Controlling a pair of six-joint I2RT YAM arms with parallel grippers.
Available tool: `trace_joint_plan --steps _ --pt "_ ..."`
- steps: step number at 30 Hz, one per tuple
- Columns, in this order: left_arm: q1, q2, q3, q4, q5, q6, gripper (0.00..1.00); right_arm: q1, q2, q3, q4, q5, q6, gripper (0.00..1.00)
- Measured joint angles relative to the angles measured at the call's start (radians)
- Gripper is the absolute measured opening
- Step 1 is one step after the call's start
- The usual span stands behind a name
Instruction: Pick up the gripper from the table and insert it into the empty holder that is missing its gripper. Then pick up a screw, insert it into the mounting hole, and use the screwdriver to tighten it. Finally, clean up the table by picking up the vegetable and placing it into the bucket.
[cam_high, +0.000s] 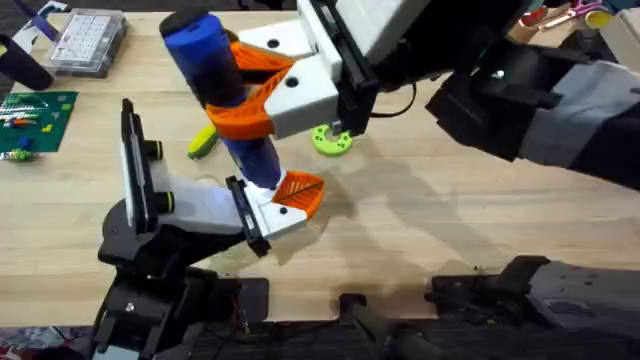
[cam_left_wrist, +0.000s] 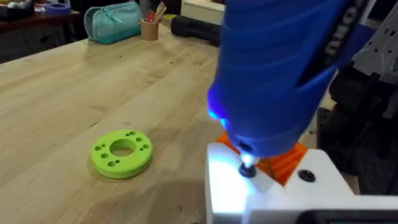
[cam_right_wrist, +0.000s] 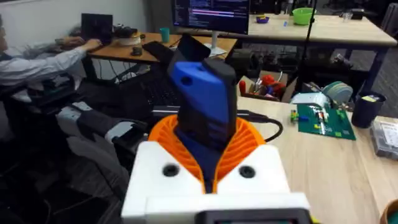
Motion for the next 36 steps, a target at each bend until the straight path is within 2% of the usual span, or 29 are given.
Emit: trace_joint_plan --steps 12,28,31,36 --pt "0.000 0.007 0.000 -0.006 0.007 -0.011 0.017 0.000 -0.013 0.009 -0.101 0.009 -0.045 0.047" --pt "0.000 0.008 0.000 -0.005 0.007 -0.011 0.019 -0.001 -0.013 0.010 -0.099 0.011 -0.051 0.049" --pt "0.000 0.007 0.000 -0.001 0.003 -0.010 0.017 -0.001 -0.011 0.007 -0.056 0.008 -0.035 0.048" --pt "0.000 0.006 0.000 0.003 0.002 -0.010 0.017 -0.004 0.015 -0.005 0.287 0.020 0.123 0.049"
